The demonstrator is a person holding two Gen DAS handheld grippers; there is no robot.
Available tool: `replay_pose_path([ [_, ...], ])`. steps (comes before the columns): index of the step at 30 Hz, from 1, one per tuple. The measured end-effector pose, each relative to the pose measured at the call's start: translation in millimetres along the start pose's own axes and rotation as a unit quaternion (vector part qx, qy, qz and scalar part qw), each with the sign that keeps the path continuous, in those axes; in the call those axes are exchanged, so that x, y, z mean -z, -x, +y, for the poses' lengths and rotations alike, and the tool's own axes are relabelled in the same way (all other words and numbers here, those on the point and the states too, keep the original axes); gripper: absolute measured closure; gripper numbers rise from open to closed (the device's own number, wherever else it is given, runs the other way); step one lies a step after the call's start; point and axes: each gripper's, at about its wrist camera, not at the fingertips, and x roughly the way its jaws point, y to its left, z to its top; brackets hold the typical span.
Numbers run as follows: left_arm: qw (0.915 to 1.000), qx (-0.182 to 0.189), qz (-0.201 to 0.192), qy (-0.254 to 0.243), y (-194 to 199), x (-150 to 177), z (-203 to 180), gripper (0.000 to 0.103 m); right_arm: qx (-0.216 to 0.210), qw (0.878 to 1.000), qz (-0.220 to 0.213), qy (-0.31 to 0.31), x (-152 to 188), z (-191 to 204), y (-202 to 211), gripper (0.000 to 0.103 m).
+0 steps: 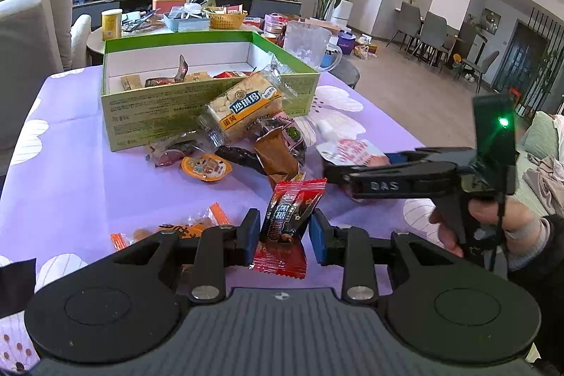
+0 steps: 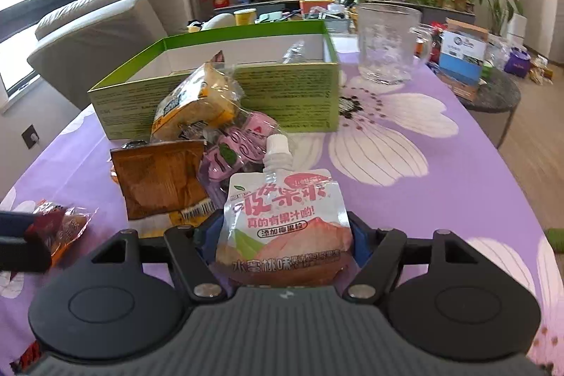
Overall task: Organize snacks
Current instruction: 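Carry the red packet and pink juice pouch over the green box with both tools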
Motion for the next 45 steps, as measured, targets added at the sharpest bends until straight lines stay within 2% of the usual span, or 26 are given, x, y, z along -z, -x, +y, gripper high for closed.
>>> replay_pose_path([
  [6, 1.0, -0.003, -0.008, -0.001, 4.3, -1.3, -1.7, 0.075, 0.009, 1.0, -0.009, -0.013, 3.5, -9.0, 20.5, 0.055],
  [10, 0.9998, -0.007, -0.02, -0.006, 9.0, -6.6, -2.2, 0.075, 0.006, 0.999, -0.04, -0.017, -6.4, -8.6, 35.4, 0.055],
  [13, 0.9996, -0.007, -0.027, 0.0, 9.6, -9.3, 0.3, 0.075, 0.004, 0.999, -0.053, 0.003, -13.0, -4.2, 38.7, 0.055],
  [19, 0.9998, -0.012, -0.014, 0.01, 3.9, -5.8, 6.0, 0.075, 0.031, 0.999, -0.022, 0.018, -2.5, -3.9, 26.1, 0.055],
  [28, 0.9998, -0.013, -0.009, 0.012, 1.2, -4.1, 7.8, 0.075, 0.026, 1.0, -0.009, 0.013, 9.0, -9.0, 22.7, 0.055],
  [32, 0.9998, -0.015, -0.007, 0.014, 0.9, -3.1, 8.5, 0.075, 0.017, 1.0, 0.017, 0.006, 10.3, -5.9, 10.3, 0.055],
  [36, 0.9997, -0.017, -0.005, 0.014, -0.5, -3.0, 8.6, 0.075, 0.026, 0.999, 0.003, 0.037, 15.8, 2.4, 7.4, 0.055],
  [41, 0.9998, -0.016, -0.009, 0.011, 0.9, -5.4, 7.1, 0.075, 0.016, 1.0, 0.003, 0.011, 10.5, -7.0, 13.7, 0.055],
  [45, 0.9998, -0.015, -0.015, 0.006, 2.7, -10.2, 5.8, 0.075, 0.013, 1.0, -0.018, 0.002, 5.4, -8.8, 24.3, 0.055],
])
